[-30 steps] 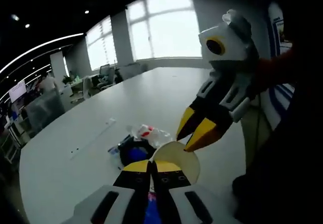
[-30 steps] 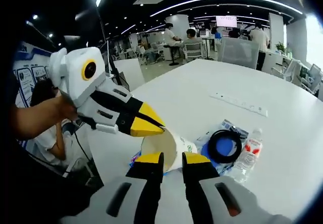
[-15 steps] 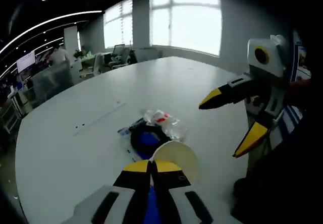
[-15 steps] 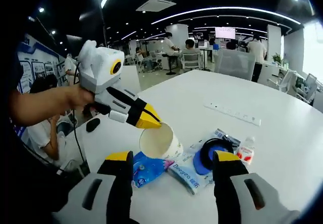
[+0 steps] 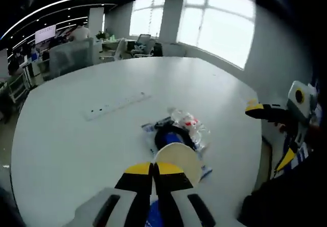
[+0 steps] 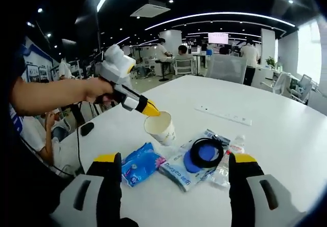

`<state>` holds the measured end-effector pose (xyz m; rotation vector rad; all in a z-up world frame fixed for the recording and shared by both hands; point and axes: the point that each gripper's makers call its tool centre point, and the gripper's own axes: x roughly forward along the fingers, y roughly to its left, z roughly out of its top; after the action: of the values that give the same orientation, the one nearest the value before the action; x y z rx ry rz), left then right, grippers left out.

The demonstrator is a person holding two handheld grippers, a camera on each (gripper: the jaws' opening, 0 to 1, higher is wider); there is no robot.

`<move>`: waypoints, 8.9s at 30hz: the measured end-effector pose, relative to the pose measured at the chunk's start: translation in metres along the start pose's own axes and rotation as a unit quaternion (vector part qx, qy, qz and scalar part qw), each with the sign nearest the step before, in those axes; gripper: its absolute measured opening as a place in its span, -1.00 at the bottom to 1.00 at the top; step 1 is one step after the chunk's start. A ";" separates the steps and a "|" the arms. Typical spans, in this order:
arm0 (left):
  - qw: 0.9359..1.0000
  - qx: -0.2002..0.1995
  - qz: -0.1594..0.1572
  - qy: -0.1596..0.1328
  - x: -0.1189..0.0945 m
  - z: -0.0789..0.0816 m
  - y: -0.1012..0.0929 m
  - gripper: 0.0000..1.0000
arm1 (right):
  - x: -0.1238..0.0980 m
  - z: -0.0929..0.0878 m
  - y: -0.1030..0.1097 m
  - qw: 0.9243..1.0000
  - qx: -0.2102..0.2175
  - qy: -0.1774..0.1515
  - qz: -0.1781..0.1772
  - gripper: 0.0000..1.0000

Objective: Arrange the tabletop items into an orderly group along one side of the table until the central work area is clear of visible clutter.

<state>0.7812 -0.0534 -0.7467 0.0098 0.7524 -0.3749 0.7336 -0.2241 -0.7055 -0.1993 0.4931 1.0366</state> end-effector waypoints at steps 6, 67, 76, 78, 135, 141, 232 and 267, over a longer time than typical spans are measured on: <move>1.000 -0.025 0.010 0.009 0.012 0.003 0.014 -1.00 | -0.011 -0.003 -0.005 1.000 0.003 -0.015 -0.020 0.82; 0.987 -0.133 0.089 0.009 0.074 0.015 0.090 -0.64 | -0.008 -0.027 -0.033 0.998 0.048 0.014 -0.048 0.75; 0.994 -0.078 0.077 -0.021 0.062 0.037 0.083 -0.36 | -0.006 -0.022 -0.039 0.997 0.061 0.008 -0.051 0.76; 0.994 -0.076 0.078 -0.027 0.048 0.044 0.076 -0.32 | -0.006 -0.023 -0.041 0.997 0.061 0.010 -0.055 0.76; 0.986 -0.052 0.039 -0.151 -0.099 0.001 -0.039 0.69 | 0.051 -0.009 -0.148 0.988 0.093 0.075 -0.101 0.56; 0.987 -0.052 0.032 -0.147 -0.098 0.000 -0.034 0.78 | 0.068 0.002 -0.158 0.987 0.077 0.081 -0.112 0.57; 0.992 -0.033 0.000 -0.124 -0.061 -0.017 0.010 0.70 | 0.202 -0.054 -0.219 0.947 0.184 0.175 -0.195 -0.63; 0.990 -0.008 -0.002 -0.141 -0.095 -0.023 -0.037 0.70 | 0.123 -0.003 -0.182 0.967 0.162 0.072 -0.183 -0.65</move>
<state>0.6899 -0.0538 -0.6953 -0.0600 0.4756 -0.3652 0.9399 -0.2217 -0.7803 -0.0692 0.7206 0.5710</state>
